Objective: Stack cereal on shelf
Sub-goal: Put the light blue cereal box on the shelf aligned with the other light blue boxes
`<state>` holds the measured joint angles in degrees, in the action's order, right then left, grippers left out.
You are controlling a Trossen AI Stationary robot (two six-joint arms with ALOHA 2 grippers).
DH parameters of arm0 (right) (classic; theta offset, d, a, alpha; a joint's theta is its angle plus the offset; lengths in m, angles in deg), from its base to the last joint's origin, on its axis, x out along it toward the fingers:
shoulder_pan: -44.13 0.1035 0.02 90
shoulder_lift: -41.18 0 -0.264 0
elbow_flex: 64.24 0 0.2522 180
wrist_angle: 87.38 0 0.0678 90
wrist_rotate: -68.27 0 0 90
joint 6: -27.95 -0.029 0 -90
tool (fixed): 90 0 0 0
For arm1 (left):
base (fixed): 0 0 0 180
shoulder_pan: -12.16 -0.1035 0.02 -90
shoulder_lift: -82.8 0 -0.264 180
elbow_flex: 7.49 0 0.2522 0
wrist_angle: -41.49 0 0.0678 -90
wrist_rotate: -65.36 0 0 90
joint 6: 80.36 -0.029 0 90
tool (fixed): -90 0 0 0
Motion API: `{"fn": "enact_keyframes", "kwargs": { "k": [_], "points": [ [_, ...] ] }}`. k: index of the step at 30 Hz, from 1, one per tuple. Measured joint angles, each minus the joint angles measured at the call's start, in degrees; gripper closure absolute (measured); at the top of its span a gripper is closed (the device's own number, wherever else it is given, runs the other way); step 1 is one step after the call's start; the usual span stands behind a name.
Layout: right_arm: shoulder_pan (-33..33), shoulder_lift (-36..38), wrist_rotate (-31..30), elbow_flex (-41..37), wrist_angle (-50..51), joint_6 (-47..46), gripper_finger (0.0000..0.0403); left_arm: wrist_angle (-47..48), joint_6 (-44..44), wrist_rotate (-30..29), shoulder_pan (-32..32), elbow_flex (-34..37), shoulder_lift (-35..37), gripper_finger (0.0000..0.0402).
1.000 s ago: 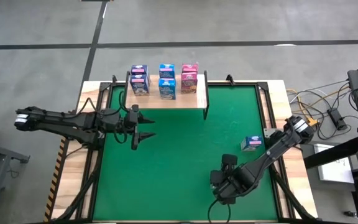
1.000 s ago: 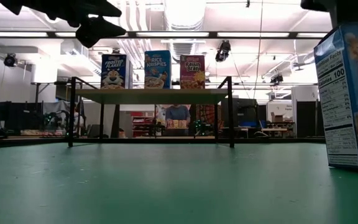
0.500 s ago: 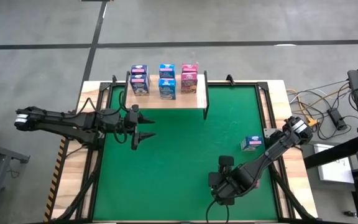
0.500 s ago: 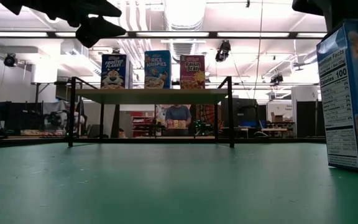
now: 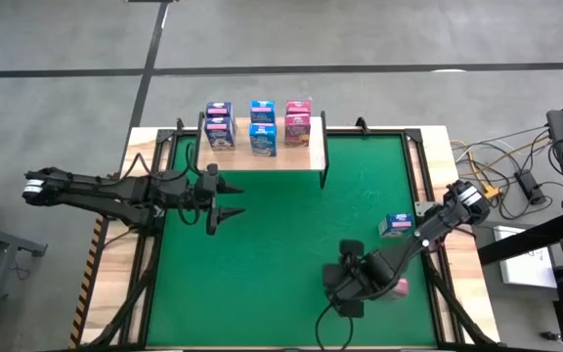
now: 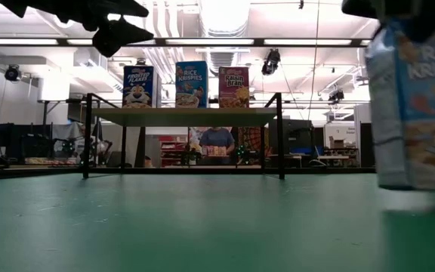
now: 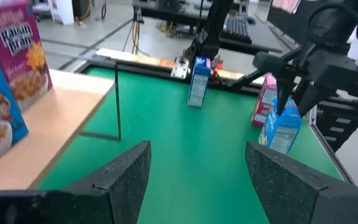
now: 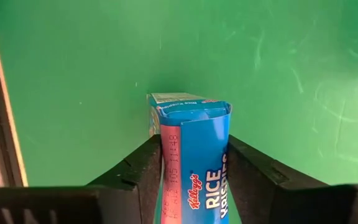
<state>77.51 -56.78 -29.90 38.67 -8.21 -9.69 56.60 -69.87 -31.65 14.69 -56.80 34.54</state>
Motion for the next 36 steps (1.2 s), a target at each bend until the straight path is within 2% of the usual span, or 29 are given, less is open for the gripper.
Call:
{"fn": "enact_keyframes", "kwargs": {
  "k": [8, 13, 19, 25, 27, 32, 36],
  "points": [
    [-5.8, 0.0, 0.9, 5.8, 1.7, 8.1, 0.0255, -1.8, -5.5, -0.2, 0.0, 0.0, 3.4, 0.0157],
    [-10.2, 0.0, 0.9, 10.9, 3.4, 14.4, 0.0256, -0.7, -8.6, -2.4, 0.0, 0.0, 6.7, 0.0157],
    [-14.9, 0.1, 0.7, 16.7, 3.4, 22.5, 0.0257, 3.5, -9.1, -2.6, 0.0, 0.0, 8.5, 0.0157],
    [-19.6, 0.1, 0.5, 21.9, 3.4, 30.6, 0.0255, 3.8, -9.2, -2.6, 0.0, 0.0, 8.3, 0.0157],
    [-21.0, 0.1, -1.3, 23.7, 3.2, 33.3, 0.0257, 3.8, -9.2, -2.6, 0.0, 0.0, 8.1, 0.0157],
    [-25.1, 0.1, -10.2, 27.1, 2.9, 40.1, 0.0258, 1.2, -9.9, -3.0, 0.0, 0.0, 6.6, 0.0157],
    [-29.8, 0.1, -10.2, 28.5, 1.5, 44.3, 0.0257, 0.6, -10.3, -3.0, 0.0, 0.1, 4.8, 0.0157]
  ]
}}
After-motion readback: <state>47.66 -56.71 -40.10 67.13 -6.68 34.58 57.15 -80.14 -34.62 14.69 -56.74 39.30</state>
